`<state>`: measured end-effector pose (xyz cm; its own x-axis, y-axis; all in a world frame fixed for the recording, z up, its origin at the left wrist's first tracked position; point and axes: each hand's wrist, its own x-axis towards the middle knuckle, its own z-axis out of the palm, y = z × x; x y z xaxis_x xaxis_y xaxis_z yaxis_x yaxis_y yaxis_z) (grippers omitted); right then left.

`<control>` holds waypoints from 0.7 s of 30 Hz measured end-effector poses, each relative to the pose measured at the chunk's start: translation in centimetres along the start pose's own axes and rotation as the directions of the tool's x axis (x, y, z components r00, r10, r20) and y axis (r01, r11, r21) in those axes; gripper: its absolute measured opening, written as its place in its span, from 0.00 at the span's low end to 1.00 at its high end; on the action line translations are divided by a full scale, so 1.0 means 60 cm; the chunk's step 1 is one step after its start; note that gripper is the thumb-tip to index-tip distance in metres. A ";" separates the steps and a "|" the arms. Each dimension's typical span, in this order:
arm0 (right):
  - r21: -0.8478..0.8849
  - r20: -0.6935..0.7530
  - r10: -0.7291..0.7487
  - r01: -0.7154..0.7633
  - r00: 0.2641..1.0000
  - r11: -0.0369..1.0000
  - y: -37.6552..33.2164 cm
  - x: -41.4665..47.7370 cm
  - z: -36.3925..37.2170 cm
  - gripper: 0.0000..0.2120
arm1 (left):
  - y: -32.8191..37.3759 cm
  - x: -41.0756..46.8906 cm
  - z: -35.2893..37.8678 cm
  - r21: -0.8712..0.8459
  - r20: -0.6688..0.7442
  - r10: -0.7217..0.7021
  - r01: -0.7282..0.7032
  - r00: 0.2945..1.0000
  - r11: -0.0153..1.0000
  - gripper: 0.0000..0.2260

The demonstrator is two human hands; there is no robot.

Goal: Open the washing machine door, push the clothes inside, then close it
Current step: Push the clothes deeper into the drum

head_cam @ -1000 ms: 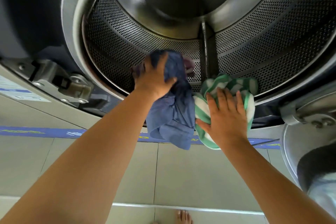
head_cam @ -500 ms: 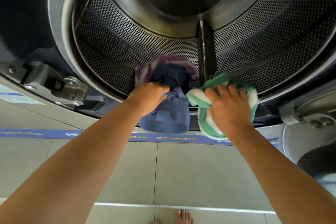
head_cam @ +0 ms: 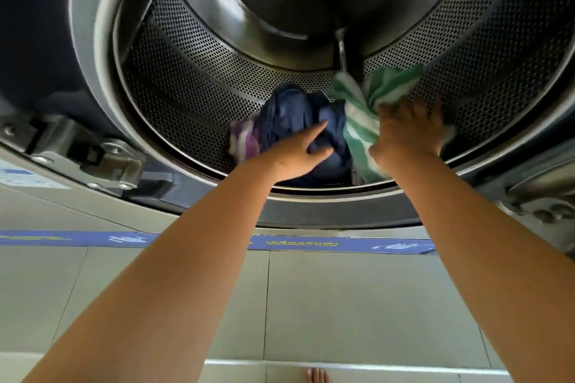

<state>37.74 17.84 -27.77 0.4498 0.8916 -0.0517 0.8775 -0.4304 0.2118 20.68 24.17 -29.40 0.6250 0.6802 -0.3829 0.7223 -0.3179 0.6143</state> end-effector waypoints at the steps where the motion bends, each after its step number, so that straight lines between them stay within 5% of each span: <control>1: -0.006 0.050 0.007 -0.007 0.999 1.000 0.003 -0.002 0.008 0.32 | -0.005 -0.002 0.006 0.056 0.024 -0.005 0.004 1.000 0.998 0.27; 6: 0.188 -0.096 0.020 -0.002 0.995 0.982 -0.005 -0.008 0.010 0.27 | -0.046 -0.004 0.006 0.353 -0.053 -0.022 0.040 0.998 0.935 0.25; 10: 0.187 -0.193 -0.184 0.220 0.964 0.957 -0.042 0.007 0.018 0.28 | -0.076 0.012 0.001 0.600 -0.184 -0.082 0.178 0.979 0.780 0.30; 14: 0.127 -0.162 -0.408 0.429 0.899 0.894 -0.091 0.039 0.046 0.39 | -0.088 0.027 -0.003 0.639 -0.290 -0.163 0.318 0.943 0.701 0.37; 21: -0.008 -0.005 -0.534 0.534 0.846 0.846 -0.165 0.098 0.092 0.52 | -0.134 0.073 -0.011 0.660 -0.307 -0.311 0.437 0.899 0.611 0.42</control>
<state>32.62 26.60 -35.57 -0.0887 0.9844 -0.1521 0.9807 0.1130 0.1594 17.41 30.17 -35.57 0.2468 0.9136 -0.3231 0.9097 -0.3333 -0.2477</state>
